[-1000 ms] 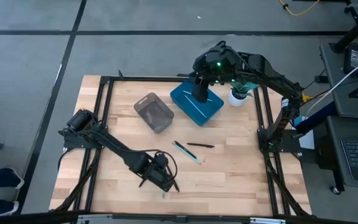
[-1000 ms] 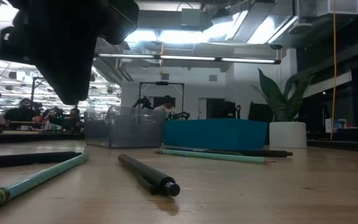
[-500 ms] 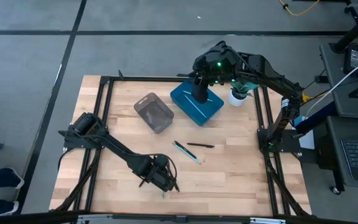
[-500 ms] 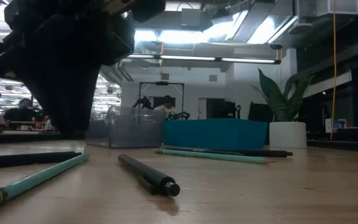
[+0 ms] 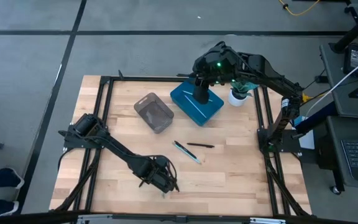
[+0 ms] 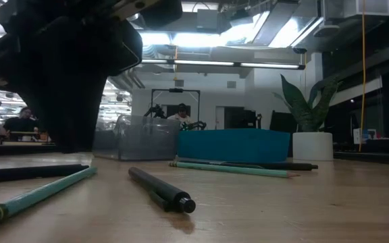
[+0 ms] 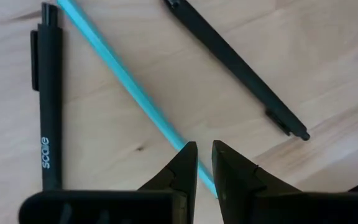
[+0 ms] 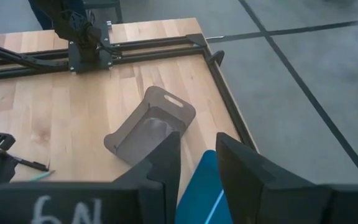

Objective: Sort pens & pencils
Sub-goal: Put the light blue pencil into the blue bin

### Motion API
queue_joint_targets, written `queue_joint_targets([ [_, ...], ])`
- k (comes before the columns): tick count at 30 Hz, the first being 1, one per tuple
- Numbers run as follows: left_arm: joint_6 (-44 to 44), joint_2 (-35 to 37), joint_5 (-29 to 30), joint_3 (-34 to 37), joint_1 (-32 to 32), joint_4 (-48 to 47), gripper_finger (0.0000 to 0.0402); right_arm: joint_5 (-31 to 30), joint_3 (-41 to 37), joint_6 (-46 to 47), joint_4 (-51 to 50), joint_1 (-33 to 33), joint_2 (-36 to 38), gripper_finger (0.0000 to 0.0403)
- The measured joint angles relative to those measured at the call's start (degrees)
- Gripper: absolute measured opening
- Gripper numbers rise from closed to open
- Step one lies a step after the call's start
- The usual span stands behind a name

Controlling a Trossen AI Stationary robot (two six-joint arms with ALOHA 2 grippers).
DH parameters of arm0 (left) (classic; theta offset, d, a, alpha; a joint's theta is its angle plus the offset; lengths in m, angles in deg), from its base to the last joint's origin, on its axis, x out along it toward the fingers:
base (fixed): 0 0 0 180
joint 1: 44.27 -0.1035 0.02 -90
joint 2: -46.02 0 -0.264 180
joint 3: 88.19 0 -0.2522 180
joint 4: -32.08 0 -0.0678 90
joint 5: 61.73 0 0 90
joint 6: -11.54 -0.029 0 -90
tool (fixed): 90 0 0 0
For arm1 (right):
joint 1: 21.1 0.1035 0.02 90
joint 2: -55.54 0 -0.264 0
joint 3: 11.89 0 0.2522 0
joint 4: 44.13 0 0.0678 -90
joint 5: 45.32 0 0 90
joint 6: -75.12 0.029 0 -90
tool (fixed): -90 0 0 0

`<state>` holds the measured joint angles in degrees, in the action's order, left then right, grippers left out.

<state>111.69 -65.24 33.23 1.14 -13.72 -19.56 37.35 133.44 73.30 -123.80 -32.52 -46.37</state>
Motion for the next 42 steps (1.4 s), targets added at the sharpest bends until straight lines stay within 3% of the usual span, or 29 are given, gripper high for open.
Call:
queue_joint_targets([
  [11, 6.33, 0.82, -3.03, 0.02, 1.01, -0.65, 0.0044, 0.00, 0.00, -1.96, -0.02, -0.01, 0.00, 0.0104],
  [25, 15.31, 1.07, 2.52, 0.02, 1.16, 0.03, 0.0044, -0.11, 0.00, -6.91, -0.26, -0.19, 0.00, 0.0104],
  [36, 22.21, 1.07, 3.01, 0.02, 1.03, -1.94, 0.0044, -0.13, 0.00, -8.92, -11.19, -4.52, 0.00, 0.0104],
  [42, 26.26, 1.07, 3.48, 0.02, 1.97, -2.57, 0.0044, -0.07, 0.00, -8.77, -12.09, -6.11, 0.00, 0.0104],
])
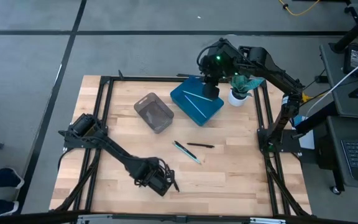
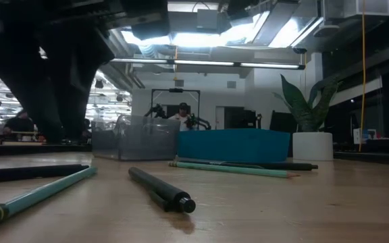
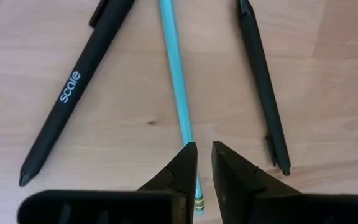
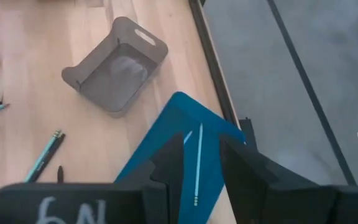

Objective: Sort pens & pencils
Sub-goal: Put the light blue pencil into the blue bin

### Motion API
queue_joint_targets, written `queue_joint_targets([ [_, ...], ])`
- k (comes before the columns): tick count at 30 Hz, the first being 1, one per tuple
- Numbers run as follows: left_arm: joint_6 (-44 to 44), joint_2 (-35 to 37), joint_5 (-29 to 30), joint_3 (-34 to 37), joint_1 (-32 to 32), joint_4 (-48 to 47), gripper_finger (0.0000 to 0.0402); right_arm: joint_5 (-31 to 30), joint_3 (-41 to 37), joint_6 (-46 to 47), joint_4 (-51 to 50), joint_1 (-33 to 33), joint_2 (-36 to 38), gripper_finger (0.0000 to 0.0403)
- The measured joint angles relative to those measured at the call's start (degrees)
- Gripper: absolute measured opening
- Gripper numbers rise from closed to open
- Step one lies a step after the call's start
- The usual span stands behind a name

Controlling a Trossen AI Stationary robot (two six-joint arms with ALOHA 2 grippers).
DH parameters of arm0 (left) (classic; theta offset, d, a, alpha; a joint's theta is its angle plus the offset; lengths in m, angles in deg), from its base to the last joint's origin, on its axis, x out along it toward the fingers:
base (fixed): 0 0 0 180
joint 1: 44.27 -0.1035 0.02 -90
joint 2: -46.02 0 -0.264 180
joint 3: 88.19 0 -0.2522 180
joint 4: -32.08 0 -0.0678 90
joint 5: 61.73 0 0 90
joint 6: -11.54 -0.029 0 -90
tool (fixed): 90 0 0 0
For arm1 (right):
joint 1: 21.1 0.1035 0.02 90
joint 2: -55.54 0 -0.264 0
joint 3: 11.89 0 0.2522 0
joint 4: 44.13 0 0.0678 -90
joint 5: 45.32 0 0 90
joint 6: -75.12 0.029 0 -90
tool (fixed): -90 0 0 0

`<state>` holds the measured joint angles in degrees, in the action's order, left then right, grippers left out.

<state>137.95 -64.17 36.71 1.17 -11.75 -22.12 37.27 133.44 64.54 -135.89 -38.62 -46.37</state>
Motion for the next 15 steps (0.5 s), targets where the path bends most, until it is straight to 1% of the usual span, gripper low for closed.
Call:
queue_joint_targets([
  [3, 1.14, 0.00, 0.82, 0.00, 0.33, -0.07, 0.0044, 0.16, 0.00, 0.99, -0.29, 0.00, 0.00, 0.0104],
  [7, 1.57, -0.02, 1.10, 0.00, 0.65, -0.87, 0.0044, 3.22, 0.00, 1.30, -0.29, 0.00, 0.00, 0.0103],
  [9, 1.86, -0.03, 1.08, 0.00, 0.72, -2.17, 0.0044, 3.79, 0.00, 1.42, -0.15, 0.00, 0.00, 0.0103],
  [15, 2.25, -0.04, 1.89, 0.00, 0.83, -3.19, 0.0044, 4.07, 0.00, 1.48, -0.15, -0.01, 0.00, 0.0103],
])
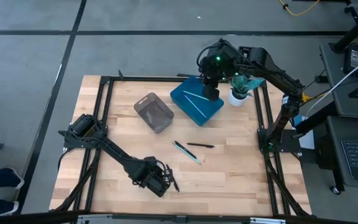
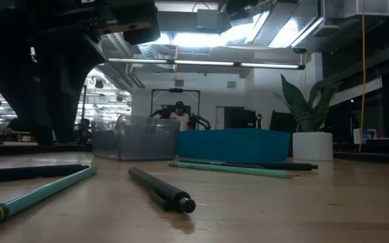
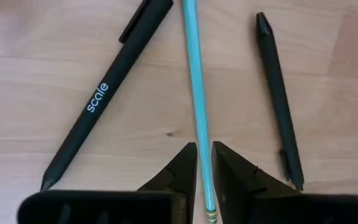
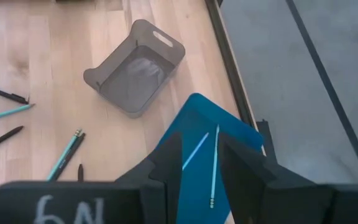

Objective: Sort pens & pencils
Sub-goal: Put the light blue pencil into the blue bin

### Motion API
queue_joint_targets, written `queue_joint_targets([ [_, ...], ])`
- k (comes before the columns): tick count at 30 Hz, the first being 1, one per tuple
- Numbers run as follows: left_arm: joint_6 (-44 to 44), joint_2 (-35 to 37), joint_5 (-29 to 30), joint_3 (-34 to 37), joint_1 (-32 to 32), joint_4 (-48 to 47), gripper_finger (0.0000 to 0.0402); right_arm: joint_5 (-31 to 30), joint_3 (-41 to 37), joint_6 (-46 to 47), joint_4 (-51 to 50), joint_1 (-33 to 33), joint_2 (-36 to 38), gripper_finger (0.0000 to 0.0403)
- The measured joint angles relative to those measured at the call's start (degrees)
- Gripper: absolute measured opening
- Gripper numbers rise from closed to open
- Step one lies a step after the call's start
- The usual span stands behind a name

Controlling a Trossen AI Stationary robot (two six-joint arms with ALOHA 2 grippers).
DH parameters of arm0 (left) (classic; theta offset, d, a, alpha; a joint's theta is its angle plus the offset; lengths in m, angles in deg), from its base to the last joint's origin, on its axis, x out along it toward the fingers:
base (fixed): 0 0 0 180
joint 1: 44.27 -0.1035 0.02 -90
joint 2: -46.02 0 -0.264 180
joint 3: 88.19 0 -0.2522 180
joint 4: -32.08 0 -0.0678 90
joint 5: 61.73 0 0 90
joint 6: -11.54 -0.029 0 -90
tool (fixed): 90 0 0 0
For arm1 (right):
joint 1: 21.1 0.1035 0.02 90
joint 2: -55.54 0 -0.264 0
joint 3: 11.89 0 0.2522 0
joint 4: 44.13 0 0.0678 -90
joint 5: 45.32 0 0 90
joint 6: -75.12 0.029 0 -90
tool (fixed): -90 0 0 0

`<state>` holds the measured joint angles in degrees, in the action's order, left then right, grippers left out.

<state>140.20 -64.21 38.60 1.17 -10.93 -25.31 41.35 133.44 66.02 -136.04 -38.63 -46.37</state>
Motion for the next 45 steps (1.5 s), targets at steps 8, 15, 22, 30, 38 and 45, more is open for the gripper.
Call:
queue_joint_targets([
  [8, 1.14, -0.02, 2.42, 0.00, -0.07, 0.57, 0.0044, 0.00, 0.00, -0.16, 0.02, -0.10, 0.00, 0.0103],
  [15, 2.16, -0.02, 2.37, 1.10, -0.04, 2.54, 0.0044, -0.01, 0.00, -0.30, 0.04, -0.10, 0.00, 0.0103],
  [22, 2.28, -0.07, 2.09, 3.45, -0.02, 9.35, 0.0044, -0.02, 0.00, -0.54, 0.02, -0.10, 0.00, 0.0104],
  [30, -0.13, -0.07, -0.59, 3.45, -0.07, 9.25, 0.0044, -0.02, 0.00, -0.61, 0.15, -0.10, 0.00, 0.0104],
  [38, 0.66, -0.07, -0.66, 2.31, -0.04, 8.74, 0.0043, -0.02, 0.00, -0.85, 0.14, -0.10, 0.00, 0.0104],
  [45, -5.51, -0.07, -7.19, 1.04, -0.07, 12.37, 0.0043, -0.02, 0.00, -1.91, 0.15, -0.10, -0.01, 0.0104],
])
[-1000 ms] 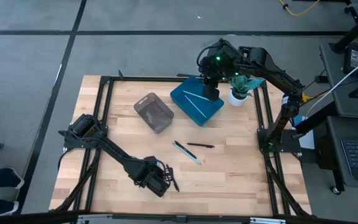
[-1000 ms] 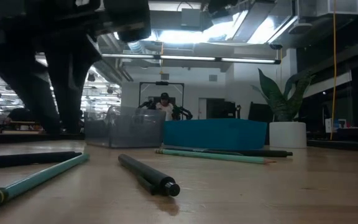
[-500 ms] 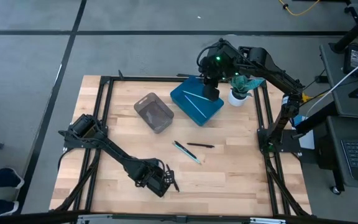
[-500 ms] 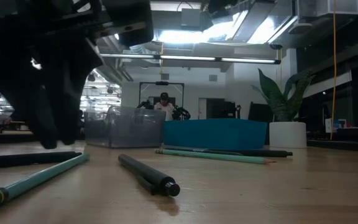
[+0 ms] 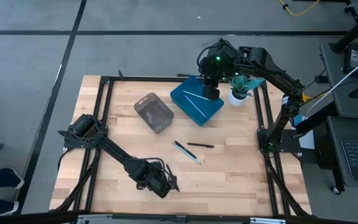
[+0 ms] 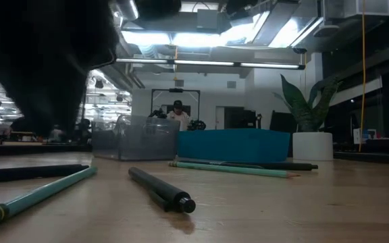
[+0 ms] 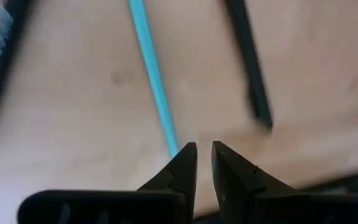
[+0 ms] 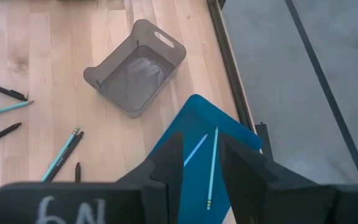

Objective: Sort pens & pencils
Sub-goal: Put the light blue pencil into the blue bin

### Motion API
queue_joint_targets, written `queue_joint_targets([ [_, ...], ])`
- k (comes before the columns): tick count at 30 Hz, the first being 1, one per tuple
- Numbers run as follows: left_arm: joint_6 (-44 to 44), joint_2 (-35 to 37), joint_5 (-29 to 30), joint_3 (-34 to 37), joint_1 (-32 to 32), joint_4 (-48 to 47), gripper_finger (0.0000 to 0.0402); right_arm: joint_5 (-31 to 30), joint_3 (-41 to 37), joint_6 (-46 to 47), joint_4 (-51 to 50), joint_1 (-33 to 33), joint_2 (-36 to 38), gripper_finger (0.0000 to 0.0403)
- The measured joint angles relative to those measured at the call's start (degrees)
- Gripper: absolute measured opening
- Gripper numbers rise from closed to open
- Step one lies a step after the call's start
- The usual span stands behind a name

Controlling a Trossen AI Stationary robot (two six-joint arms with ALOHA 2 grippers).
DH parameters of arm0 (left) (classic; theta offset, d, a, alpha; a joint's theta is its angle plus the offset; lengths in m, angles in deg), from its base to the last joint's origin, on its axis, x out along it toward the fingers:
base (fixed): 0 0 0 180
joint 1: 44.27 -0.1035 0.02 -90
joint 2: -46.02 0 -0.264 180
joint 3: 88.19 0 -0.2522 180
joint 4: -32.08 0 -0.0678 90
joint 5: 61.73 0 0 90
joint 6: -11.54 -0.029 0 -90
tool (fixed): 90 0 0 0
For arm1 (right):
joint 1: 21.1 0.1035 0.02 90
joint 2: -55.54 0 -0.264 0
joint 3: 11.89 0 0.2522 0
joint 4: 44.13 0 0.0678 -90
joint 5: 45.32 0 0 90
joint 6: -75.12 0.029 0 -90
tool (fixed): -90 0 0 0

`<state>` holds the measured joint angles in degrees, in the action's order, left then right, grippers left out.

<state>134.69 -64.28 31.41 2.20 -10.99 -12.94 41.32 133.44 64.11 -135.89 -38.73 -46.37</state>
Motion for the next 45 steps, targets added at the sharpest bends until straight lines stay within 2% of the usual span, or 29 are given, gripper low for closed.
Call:
queue_joint_targets([
  [4, -9.43, 0.00, -7.10, -0.07, 0.07, 4.91, 0.0043, 0.00, 0.00, -0.14, 0.00, 0.00, -0.01, 0.0104],
  [7, -13.25, 0.02, -8.47, -0.10, 0.07, 7.06, 0.0043, 0.00, 0.00, -0.19, -0.04, 0.00, 0.00, 0.0104],
  [16, -6.52, 0.06, -5.04, -0.10, 0.04, 1.98, 0.0043, 0.00, 0.00, -0.08, -0.37, 0.00, -0.01, 0.0104],
  [20, -1.92, 0.05, -0.60, -0.10, 0.22, -0.97, 0.0043, 0.00, 0.00, -0.14, -0.37, 0.00, -0.01, 0.0104],
  [27, -2.19, 0.07, 6.50, -0.10, 0.17, -2.73, 0.0043, 0.00, 0.00, -0.27, -0.37, 0.01, -0.01, 0.0104],
  [33, -1.83, 0.07, 9.61, -0.16, 1.14, -6.90, 0.0043, 0.00, 0.00, -1.28, -0.35, 0.02, -0.01, 0.0104],
  [39, 3.08, 0.07, 10.25, -0.14, 3.02, -10.90, 0.0043, 0.00, 0.00, -1.28, -0.35, 0.02, -0.01, 0.0103],
  [45, 5.75, 0.07, 16.18, -0.14, 3.93, -10.69, 0.0043, 0.00, 0.00, -1.28, -0.33, 0.02, -0.01, 0.0103],
])
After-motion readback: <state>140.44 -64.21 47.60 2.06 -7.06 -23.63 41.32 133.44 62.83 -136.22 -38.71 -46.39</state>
